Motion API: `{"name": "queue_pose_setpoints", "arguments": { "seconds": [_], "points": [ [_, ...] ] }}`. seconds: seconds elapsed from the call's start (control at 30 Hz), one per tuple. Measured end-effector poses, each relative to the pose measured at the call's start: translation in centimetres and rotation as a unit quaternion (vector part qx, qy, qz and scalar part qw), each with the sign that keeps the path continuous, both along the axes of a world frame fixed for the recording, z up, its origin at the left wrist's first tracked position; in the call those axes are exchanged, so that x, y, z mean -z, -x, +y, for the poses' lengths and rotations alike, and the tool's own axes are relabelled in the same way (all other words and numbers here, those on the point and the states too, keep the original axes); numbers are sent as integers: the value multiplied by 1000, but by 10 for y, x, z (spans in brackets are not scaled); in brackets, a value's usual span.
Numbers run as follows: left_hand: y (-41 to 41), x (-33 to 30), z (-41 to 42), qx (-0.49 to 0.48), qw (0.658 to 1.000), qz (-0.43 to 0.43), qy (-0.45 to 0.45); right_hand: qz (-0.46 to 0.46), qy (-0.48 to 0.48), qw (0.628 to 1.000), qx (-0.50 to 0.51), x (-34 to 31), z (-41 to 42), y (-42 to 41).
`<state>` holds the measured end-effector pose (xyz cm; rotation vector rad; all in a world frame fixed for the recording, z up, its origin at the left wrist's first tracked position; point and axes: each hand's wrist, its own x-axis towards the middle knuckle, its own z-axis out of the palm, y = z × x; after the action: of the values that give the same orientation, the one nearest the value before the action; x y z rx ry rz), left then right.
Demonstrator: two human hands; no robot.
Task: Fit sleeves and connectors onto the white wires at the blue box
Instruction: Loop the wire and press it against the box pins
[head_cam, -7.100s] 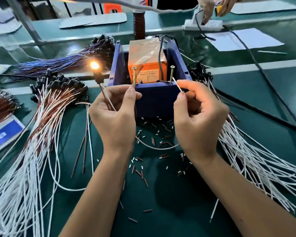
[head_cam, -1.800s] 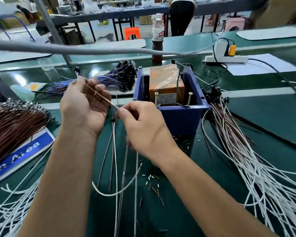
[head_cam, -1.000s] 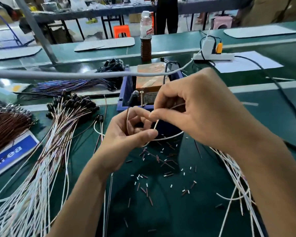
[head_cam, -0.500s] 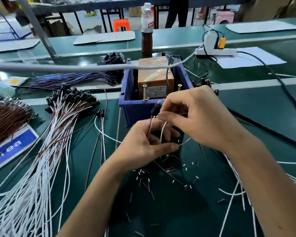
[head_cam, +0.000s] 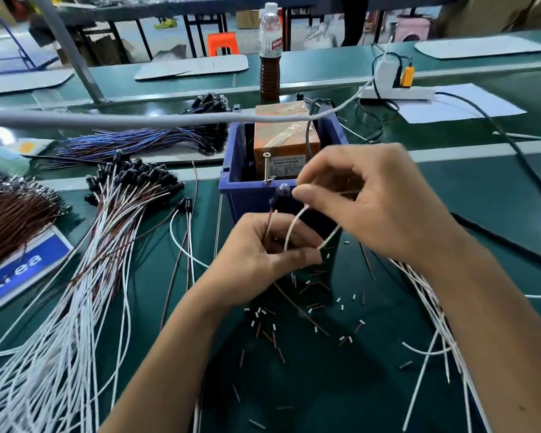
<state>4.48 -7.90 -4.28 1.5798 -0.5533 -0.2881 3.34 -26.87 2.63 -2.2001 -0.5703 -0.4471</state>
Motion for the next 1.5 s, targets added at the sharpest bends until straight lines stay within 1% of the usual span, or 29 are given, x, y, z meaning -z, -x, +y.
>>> {"name": "queue_pose_setpoints", "arguments": {
  "seconds": [0.13,0.2,0.27,0.37,0.47,0.53,0.63,0.67,0.77,0.8,0.83,0.9,0.93,0.97,1.0,1.07,1.13,1.17,1.23,1.27,1.33,1.4,1.47,1.5],
  "points": [
    [-3,-9,14,3,990,43,137,-132,-68,986,77,-1,-3,5],
    [-4,-9,19,10,982,51,183,-164,-85,978,94,3,3,8],
    [-3,-9,21,24,977,56,203,-163,-68,979,104,10,9,10],
    [-4,-7,23,19,978,67,198,-159,-38,979,121,15,13,10],
    [-6,-7,25,31,976,72,201,-213,-22,964,157,15,16,12],
    [-6,-9,26,43,972,78,216,-241,-34,956,164,15,18,15],
    [-6,-13,27,26,966,101,237,-267,-59,946,173,15,22,20],
    [-6,-15,27,33,959,115,256,-279,-64,942,176,14,23,22],
    [-4,-21,26,84,920,162,347,-310,-52,936,160,8,32,29],
    [-4,-23,26,92,910,167,368,-301,-29,943,142,7,35,30],
    [-4,-24,25,100,904,167,382,-273,11,954,120,5,39,31],
    [-4,-28,25,116,890,163,409,-167,139,973,80,3,44,31],
    [-5,-30,27,122,881,162,427,-103,196,973,67,4,45,30],
    [-6,-33,29,127,873,160,444,-49,222,972,53,4,45,29],
    [-7,-34,33,126,867,157,456,-8,216,976,35,5,44,29],
    [-10,-36,41,114,857,152,479,58,147,987,-13,7,39,27],
    [-11,-36,46,97,847,149,501,128,84,986,-63,10,34,24],
    [-11,-35,48,93,841,149,511,156,68,982,-85,11,31,22],
    [-12,-32,50,90,837,151,519,175,63,976,-114,12,25,19],
    [-12,-31,51,85,840,149,514,178,57,975,-121,12,20,17],
    [-13,-29,53,64,858,139,490,189,28,974,-124,9,7,14],
    [-12,-27,51,41,885,126,446,191,8,974,-118,6,-6,9],
    [-10,-23,41,24,916,113,383,167,-3,980,-104,4,-14,6],
    [-8,-20,34,14,936,99,338,152,-12,983,-98,5,-15,5]
  ]
}}
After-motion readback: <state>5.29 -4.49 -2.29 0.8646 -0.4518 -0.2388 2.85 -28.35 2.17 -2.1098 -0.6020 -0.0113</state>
